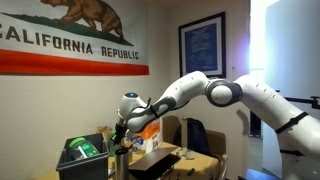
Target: Put the black pen in the silver cup
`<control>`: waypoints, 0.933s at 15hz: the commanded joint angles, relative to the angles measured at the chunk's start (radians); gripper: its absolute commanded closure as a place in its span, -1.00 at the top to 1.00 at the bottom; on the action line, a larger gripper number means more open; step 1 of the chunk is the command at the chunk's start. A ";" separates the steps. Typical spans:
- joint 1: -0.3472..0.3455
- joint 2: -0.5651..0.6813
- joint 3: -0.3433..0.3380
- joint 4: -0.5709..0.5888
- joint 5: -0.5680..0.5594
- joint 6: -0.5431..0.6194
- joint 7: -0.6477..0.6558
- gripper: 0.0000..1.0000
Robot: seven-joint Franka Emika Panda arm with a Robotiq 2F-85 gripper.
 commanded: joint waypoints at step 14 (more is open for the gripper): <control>0.146 -0.209 -0.136 -0.311 -0.179 0.083 0.301 0.44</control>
